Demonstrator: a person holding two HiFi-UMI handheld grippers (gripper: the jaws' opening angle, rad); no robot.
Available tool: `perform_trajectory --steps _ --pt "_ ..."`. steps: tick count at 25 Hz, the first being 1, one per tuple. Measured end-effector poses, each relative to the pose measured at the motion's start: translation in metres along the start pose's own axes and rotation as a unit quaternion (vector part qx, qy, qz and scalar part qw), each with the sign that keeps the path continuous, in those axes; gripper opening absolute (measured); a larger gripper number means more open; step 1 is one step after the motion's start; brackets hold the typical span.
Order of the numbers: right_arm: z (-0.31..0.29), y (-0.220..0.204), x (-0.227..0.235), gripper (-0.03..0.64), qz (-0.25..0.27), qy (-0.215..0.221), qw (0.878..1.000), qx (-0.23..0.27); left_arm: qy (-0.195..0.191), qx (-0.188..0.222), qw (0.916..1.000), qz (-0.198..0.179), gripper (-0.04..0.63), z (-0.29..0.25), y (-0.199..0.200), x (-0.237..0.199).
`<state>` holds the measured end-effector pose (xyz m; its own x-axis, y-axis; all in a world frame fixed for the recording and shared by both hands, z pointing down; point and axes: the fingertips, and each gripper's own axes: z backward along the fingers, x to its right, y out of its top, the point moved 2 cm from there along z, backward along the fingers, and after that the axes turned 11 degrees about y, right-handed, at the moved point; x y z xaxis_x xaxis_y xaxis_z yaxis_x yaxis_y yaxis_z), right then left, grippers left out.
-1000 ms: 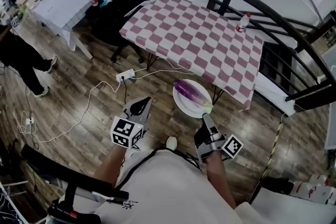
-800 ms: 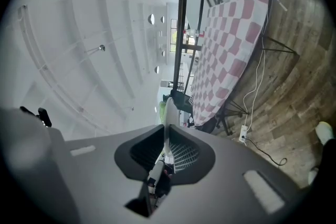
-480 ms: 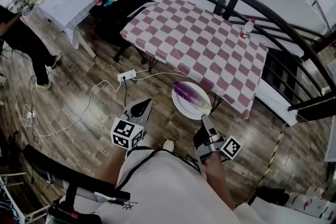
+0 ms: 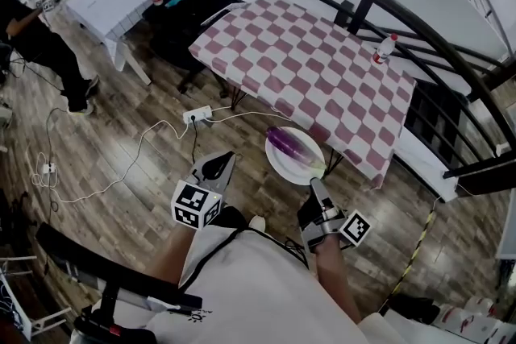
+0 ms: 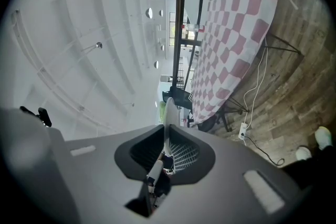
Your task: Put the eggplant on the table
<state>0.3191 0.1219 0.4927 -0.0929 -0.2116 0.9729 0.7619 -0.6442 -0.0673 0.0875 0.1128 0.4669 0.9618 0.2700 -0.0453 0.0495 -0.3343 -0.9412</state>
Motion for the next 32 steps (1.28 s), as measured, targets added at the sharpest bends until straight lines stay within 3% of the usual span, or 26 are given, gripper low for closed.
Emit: perform_trajectory --steps 5,13,22,32 --pt "-0.008 -0.008 -0.002 0.038 -0.003 0.002 1.0 -0.009 0.008 -0.006 0.9999 0.009 0.006 0.005 -0.007 -0.008" --pt "-0.02 -0.004 0.004 0.038 -0.003 -0.009 1.0 0.002 -0.009 -0.008 0.9999 0.011 0.005 -0.016 -0.003 -0.017" --pt "-0.074 0.004 0.013 0.04 0.002 -0.01 1.0 0.011 -0.025 -0.014 0.9995 0.009 0.006 -0.058 0.009 -0.057" --pt "-0.146 0.024 0.02 0.04 0.011 0.002 0.999 0.034 -0.057 -0.004 0.9983 -0.011 0.005 -0.12 0.049 -0.099"
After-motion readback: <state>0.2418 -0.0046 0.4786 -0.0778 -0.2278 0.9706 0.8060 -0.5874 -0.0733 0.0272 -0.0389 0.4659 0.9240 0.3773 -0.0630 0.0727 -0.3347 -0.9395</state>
